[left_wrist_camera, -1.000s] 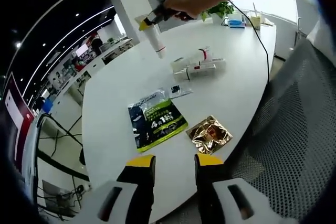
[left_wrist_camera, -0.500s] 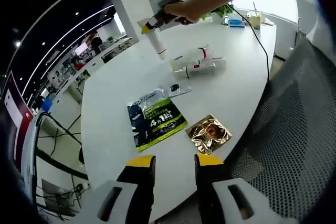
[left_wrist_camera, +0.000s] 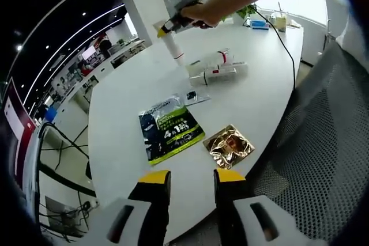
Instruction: Arrange the skincare products in the storage area until every visible bottle or jar stands upright without overlapping.
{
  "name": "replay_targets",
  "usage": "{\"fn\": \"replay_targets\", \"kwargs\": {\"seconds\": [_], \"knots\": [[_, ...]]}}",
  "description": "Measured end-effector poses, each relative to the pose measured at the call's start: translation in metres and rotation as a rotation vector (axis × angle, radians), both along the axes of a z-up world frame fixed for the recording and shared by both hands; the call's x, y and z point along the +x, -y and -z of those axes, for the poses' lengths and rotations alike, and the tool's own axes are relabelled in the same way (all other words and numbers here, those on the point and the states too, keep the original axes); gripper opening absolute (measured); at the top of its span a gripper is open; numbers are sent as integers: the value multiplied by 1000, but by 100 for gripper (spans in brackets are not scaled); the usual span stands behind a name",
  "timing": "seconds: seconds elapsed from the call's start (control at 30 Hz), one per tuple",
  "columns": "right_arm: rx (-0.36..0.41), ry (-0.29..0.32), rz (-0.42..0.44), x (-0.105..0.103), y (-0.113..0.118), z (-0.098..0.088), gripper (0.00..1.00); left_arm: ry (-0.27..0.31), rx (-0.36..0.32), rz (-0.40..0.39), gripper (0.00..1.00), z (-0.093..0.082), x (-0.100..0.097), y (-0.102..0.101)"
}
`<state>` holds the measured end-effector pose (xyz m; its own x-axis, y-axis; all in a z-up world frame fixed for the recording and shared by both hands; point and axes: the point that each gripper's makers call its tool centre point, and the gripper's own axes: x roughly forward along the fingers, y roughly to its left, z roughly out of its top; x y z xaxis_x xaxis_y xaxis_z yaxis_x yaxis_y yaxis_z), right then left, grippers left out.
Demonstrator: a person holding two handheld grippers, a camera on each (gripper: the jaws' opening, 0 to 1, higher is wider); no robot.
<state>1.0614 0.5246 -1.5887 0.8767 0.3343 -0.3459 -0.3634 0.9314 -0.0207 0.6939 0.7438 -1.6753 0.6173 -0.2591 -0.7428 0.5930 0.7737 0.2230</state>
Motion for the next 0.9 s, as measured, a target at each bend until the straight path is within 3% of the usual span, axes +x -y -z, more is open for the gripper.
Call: {"fn": "replay_targets", "kwargs": {"seconds": [0.33,0.9], "knots": [[3,67,9,-10,3,1,32,1,-1,1,30,0,0,0],[38,73,26,-13,13,3,34,4,-1,1,30,0,0,1]]}}
